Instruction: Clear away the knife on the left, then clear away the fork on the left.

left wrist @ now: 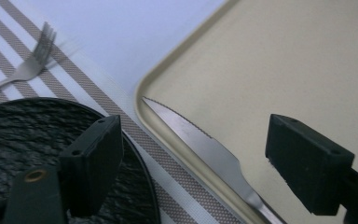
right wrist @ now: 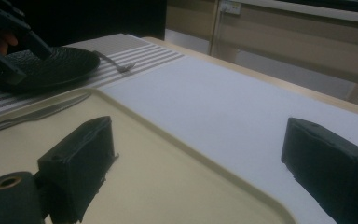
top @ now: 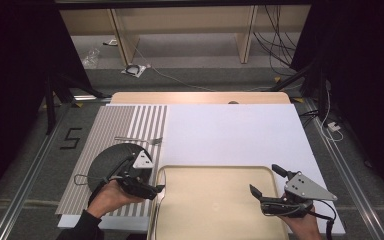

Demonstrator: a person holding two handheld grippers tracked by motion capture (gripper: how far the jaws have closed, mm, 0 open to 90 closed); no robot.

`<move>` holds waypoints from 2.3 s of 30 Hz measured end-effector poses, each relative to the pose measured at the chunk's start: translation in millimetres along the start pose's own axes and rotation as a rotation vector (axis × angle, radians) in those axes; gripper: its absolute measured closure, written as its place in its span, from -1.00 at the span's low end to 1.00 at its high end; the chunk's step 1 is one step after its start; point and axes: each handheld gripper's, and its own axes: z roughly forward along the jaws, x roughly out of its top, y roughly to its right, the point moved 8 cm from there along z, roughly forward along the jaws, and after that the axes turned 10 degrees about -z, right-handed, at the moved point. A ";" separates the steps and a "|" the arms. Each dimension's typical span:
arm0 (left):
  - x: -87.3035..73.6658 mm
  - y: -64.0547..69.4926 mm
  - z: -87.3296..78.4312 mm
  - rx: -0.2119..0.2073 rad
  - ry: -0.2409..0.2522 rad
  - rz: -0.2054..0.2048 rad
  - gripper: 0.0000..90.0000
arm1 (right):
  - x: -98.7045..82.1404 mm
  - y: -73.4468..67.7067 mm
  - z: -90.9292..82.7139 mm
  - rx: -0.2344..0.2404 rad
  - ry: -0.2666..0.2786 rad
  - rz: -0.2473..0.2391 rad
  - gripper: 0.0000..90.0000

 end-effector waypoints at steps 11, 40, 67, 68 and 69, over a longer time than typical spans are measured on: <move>4.2 -12.1 -9.4 0.029 0.055 -0.025 -0.59 | 0.4 -0.9 0.7 0.001 -0.003 -0.002 -0.77; 15.0 -47.6 -0.4 0.106 0.092 -0.075 -0.58 | -0.8 -0.6 0.0 0.001 -0.015 -0.001 -0.77; 50.7 -126.0 20.5 0.244 0.025 -0.057 -0.54 | -1.0 0.4 -0.4 -0.008 -0.009 0.003 -0.77; 52.3 -132.2 22.6 0.254 0.013 -0.056 -0.54 | -1.1 0.6 -0.1 -0.008 -0.007 0.002 -0.77; 52.3 -132.2 22.6 0.254 0.013 -0.056 -0.54 | -1.1 0.6 -0.1 -0.008 -0.007 0.002 -0.77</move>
